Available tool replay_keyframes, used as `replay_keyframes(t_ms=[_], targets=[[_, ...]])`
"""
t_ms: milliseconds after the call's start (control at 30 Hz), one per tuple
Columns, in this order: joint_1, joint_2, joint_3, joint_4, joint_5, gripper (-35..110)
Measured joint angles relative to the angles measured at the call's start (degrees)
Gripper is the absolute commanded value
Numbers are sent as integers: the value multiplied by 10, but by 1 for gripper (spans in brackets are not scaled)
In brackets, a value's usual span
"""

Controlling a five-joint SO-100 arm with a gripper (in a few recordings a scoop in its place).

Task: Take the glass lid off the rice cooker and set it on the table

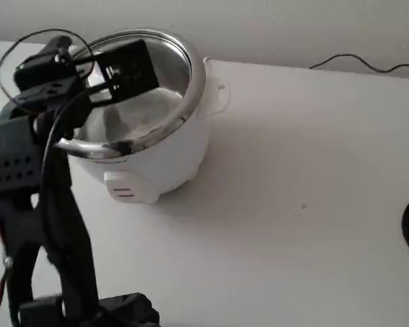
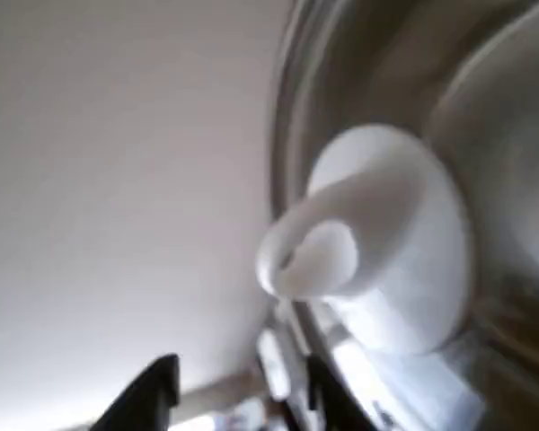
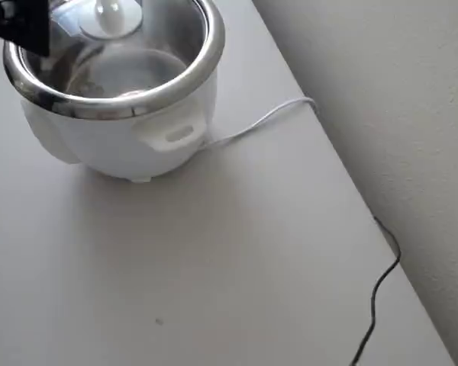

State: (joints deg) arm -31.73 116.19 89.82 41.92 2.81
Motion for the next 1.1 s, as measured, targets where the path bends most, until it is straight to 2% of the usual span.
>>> replay_keyframes(t_ms=[500,733,1100], targets=[[80,-65,0,-89,-55,18],[98,-66,1,-95,-62,0],[134,-67,1,-96,-78,0]])
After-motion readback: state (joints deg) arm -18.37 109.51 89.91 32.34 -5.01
